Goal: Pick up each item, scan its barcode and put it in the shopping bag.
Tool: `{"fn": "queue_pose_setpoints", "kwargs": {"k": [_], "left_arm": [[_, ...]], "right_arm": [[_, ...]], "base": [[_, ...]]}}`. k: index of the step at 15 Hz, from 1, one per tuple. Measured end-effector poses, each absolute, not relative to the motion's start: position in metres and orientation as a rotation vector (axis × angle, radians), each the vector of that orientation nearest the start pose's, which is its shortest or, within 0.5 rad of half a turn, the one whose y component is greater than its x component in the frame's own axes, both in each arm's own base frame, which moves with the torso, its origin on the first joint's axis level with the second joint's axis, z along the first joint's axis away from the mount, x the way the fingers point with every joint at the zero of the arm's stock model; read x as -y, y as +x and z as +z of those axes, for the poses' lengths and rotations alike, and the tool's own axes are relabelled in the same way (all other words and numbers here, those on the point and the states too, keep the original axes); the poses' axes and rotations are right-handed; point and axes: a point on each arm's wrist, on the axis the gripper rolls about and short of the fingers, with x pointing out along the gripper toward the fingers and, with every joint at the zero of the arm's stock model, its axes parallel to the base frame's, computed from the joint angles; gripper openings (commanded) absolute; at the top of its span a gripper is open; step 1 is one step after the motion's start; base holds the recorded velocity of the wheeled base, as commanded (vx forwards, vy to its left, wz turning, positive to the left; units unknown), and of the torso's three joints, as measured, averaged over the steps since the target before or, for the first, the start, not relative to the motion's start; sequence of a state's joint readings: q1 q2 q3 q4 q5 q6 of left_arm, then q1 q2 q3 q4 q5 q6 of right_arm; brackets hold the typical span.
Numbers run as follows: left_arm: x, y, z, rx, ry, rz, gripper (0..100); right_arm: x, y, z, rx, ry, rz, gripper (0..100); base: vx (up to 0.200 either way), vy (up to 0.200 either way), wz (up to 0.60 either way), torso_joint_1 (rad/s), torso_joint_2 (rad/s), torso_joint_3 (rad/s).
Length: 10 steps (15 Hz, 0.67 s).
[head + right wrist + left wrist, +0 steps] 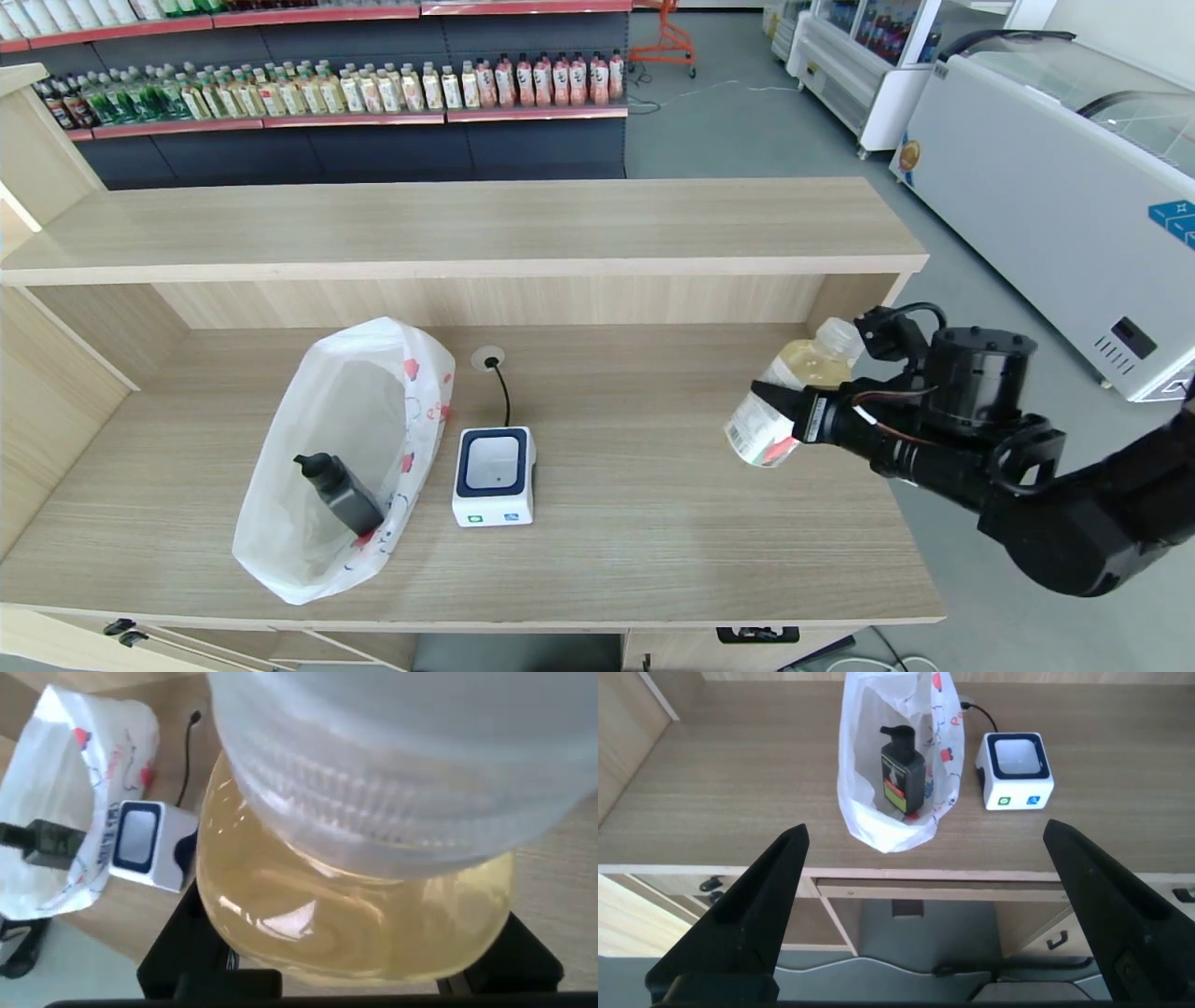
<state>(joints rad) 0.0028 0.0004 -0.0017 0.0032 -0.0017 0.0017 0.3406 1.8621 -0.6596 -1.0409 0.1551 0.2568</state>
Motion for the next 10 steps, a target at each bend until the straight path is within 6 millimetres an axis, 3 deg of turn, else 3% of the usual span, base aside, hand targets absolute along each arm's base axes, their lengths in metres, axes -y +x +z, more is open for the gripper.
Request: {"fn": "queue_pose_setpoints", "kwargs": {"k": [5, 10], "left_arm": [[0.0, -0.023, 0.076, -0.002, 0.002, 0.001, 100], [0.0, -0.023, 0.076, -0.002, 0.002, 0.001, 100]], "right_arm": [[-0.098, 0.246, 0.191, -0.283, 0.327, 0.845, 0], [-0.108, 0.207, 0.21, -0.302, 0.318, 0.963, 0]], "base": [[0.0, 0.0, 0.0, 0.0, 0.0, 0.0], [0.0, 0.0, 0.0, 0.0, 0.0, 0.0]]}}
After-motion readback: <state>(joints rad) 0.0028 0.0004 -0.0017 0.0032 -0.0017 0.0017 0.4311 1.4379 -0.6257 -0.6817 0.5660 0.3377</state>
